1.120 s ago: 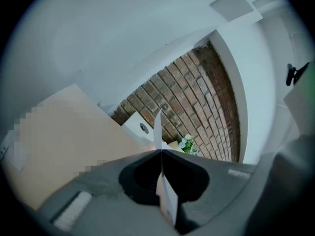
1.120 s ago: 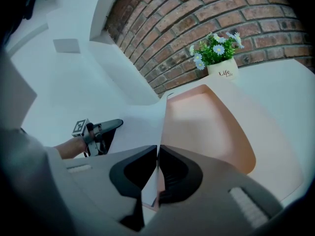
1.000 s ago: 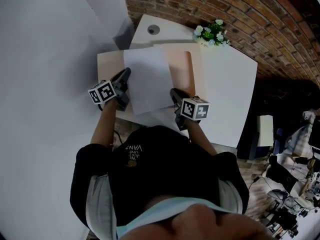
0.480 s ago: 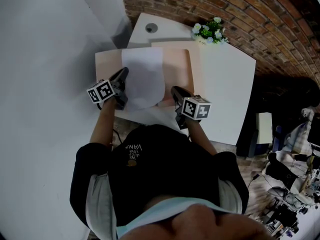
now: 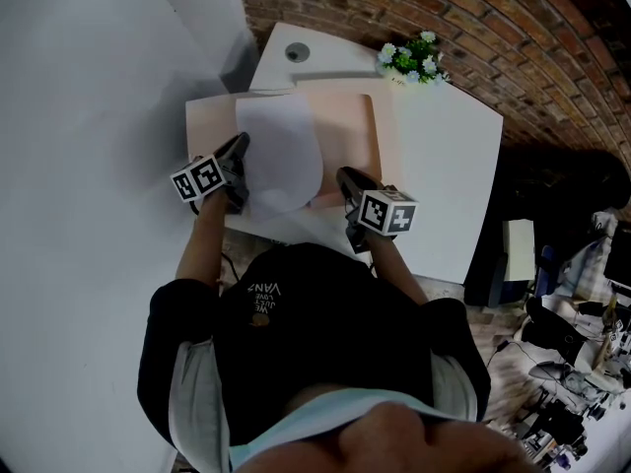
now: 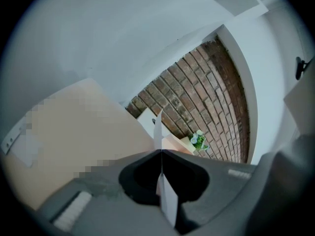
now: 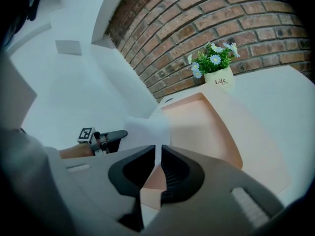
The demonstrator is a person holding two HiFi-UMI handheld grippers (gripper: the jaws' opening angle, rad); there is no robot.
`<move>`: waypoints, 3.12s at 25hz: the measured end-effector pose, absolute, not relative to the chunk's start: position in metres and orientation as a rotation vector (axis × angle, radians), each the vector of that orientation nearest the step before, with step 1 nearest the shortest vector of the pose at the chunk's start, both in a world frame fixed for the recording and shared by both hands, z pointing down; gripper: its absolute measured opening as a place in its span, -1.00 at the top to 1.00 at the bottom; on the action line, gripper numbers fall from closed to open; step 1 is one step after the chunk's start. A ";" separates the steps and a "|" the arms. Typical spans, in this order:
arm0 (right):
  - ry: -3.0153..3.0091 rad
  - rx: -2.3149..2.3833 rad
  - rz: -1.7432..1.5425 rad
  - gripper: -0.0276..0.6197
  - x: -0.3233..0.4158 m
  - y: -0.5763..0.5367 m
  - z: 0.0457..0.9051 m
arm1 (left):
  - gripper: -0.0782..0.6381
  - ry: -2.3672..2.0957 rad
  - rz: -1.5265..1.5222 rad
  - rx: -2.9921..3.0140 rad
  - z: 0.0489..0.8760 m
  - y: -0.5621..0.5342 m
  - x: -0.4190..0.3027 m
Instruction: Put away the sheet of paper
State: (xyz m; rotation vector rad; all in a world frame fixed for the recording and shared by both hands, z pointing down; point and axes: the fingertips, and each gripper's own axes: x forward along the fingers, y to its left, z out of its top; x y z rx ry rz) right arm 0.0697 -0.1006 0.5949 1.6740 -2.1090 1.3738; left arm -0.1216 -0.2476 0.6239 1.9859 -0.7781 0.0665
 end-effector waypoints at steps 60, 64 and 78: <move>-2.077 1.834 1.408 0.80 0.139 -0.075 0.593 | 0.78 -0.793 0.149 1.942 0.648 -0.255 -0.026; -2.079 1.837 1.406 0.80 0.145 -0.073 0.592 | 0.78 -0.788 0.146 1.938 0.649 -0.253 -0.019; -2.060 1.859 1.406 0.80 0.169 -0.063 0.592 | 0.78 -0.779 0.142 1.924 0.652 -0.248 0.009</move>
